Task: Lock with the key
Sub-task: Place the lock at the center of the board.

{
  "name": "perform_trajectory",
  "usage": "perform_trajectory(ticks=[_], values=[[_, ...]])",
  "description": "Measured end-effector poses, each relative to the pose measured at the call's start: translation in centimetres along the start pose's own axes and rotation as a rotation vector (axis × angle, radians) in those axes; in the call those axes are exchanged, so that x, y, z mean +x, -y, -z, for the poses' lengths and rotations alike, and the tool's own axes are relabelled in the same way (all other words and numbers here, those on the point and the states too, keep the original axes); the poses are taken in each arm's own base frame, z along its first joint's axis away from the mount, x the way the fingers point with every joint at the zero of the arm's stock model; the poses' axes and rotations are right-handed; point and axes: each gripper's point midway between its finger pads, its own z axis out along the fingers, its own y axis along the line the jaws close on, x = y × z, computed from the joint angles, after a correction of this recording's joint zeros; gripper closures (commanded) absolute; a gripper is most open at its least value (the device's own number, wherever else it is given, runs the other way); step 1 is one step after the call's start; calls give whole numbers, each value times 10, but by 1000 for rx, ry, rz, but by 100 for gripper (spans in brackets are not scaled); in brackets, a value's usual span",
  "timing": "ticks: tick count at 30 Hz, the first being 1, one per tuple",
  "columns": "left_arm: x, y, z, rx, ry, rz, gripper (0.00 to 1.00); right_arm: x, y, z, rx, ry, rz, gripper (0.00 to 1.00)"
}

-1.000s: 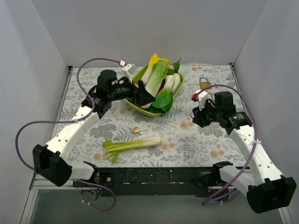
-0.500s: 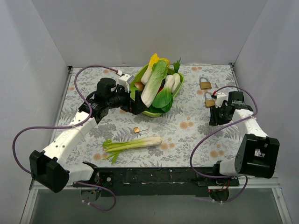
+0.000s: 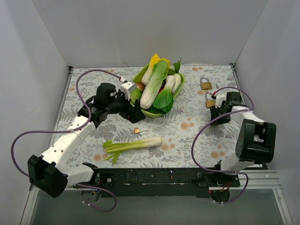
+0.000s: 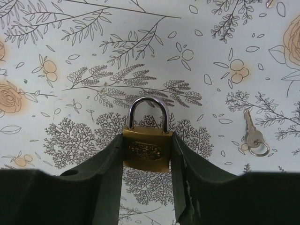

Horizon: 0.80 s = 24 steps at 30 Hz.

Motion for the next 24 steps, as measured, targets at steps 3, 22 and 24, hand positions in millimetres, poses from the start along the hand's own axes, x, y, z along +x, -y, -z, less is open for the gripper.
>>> perform_trajectory(ticks=[3, 22, 24], values=[[8, 3, 1, 23, -26, -26, 2, 1, 3, -6, 4, -7, -4, 92], [102, -9, 6, 87, -224, -208, 18, -6, 18, -15, 33, 27, 0, 45], [113, -14, 5, 81, -246, -225, 21, -7, 18, -15, 33, 28, 1, 39]])
